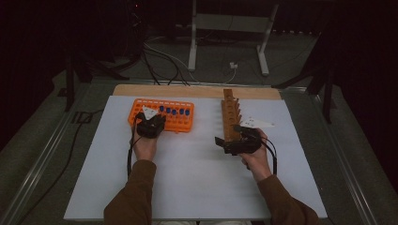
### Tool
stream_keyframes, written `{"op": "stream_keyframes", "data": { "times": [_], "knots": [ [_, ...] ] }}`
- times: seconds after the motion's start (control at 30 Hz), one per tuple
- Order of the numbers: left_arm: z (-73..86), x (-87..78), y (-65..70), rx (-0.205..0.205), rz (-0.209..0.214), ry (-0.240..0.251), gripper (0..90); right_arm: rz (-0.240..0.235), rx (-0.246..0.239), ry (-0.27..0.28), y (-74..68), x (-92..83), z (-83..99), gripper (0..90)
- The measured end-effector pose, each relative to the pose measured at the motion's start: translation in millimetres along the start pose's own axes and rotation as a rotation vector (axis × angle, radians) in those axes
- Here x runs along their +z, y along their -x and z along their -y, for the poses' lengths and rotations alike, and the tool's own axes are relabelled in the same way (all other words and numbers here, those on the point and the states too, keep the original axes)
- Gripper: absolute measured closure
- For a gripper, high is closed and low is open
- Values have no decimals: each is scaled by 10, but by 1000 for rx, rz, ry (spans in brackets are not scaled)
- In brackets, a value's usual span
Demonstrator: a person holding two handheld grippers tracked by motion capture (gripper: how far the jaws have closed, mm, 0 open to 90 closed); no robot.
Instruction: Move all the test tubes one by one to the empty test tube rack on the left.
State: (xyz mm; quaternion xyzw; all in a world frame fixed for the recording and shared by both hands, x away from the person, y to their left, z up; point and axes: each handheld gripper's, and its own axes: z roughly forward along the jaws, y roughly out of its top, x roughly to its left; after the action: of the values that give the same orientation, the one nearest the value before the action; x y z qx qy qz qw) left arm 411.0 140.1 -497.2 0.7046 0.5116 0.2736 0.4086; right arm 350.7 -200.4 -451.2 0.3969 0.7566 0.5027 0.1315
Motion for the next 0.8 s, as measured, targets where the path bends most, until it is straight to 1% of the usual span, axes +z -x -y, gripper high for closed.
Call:
{"op": "stream_keyframes", "data": {
  "times": [0.2, 0.33, 0.57, 0.6, 0.67, 0.7, 0.73, 0.8],
  "knots": [
    [18, 14, 16, 10, -5, -17, 778, 0, -2, 1, -3, -4, 1, 1],
    [18, 8, 12, 6, 1, -21, 775, 0, 0, 3, -7, -9, -1, 1],
    [-1, -3, -11, -39, 23, -34, 760, -5, -4, -1, -13, -1, 5, 1],
    [-2, -5, -17, -50, 32, -35, 754, -4, -5, 0, -11, -2, 4, 1],
    [-8, -11, -34, -74, 53, -38, 712, -3, -3, 2, -7, -7, 3, 1],
    [-12, -19, -39, -74, 44, -40, 689, -3, -2, 2, -4, -10, 3, 1],
    [-12, -25, -48, -76, 44, -41, 636, -3, 0, 1, 0, -13, 4, 1],
    [-8, -43, -73, -76, 51, -52, 600, -3, 1, 3, 8, -15, 6, 1]
  ]
}}
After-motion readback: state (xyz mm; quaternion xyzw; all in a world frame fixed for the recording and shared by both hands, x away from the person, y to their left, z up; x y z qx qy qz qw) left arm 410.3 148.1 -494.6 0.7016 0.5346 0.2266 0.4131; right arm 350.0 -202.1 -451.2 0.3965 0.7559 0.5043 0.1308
